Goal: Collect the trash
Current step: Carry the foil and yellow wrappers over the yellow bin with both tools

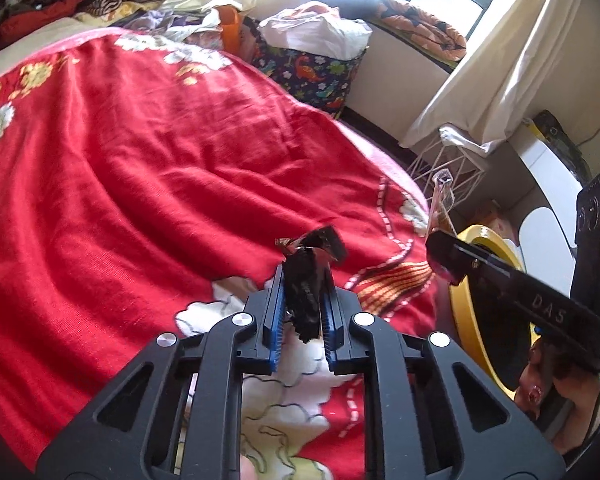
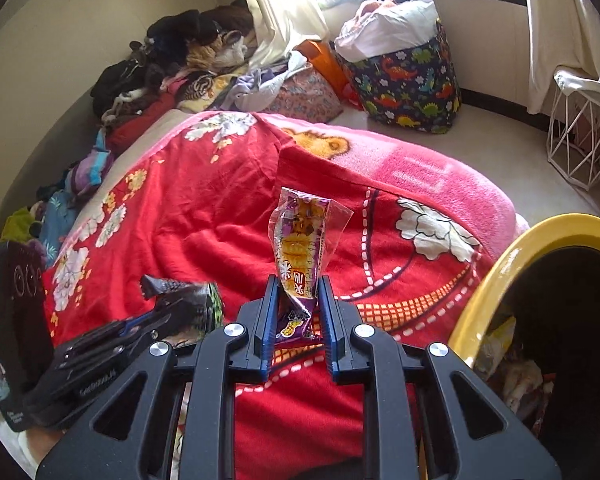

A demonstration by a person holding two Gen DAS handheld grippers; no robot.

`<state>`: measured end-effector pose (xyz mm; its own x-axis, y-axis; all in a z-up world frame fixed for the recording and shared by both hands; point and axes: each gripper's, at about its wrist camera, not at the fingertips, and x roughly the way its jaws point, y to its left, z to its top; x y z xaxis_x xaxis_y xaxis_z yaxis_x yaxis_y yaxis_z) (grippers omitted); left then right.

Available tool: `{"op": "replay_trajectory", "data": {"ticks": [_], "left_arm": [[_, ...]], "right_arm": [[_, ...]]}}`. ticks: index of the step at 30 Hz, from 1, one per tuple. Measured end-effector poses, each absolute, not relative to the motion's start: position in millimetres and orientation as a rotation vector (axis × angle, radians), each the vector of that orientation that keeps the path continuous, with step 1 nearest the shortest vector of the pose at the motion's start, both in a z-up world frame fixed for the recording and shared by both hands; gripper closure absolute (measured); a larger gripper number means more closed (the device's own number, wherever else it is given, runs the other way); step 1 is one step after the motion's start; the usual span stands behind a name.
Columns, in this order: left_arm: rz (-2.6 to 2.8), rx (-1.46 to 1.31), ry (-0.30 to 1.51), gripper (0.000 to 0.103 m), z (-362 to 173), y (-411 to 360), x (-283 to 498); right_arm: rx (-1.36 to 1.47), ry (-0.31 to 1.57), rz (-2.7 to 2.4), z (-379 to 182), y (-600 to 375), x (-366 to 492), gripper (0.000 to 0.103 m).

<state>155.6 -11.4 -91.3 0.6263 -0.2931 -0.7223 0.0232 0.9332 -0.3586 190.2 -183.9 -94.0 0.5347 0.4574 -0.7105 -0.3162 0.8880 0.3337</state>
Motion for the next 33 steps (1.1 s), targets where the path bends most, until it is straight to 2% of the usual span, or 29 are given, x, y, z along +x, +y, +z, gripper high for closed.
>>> {"op": "replay_trajectory", "data": {"ticks": [33], "left_arm": [[-0.304, -0.250, 0.803, 0.093, -47.0, -78.0, 153.7]], "right_arm": [[0.301, 0.822, 0.349, -69.5, -283.7, 146.0, 0.084]]}}
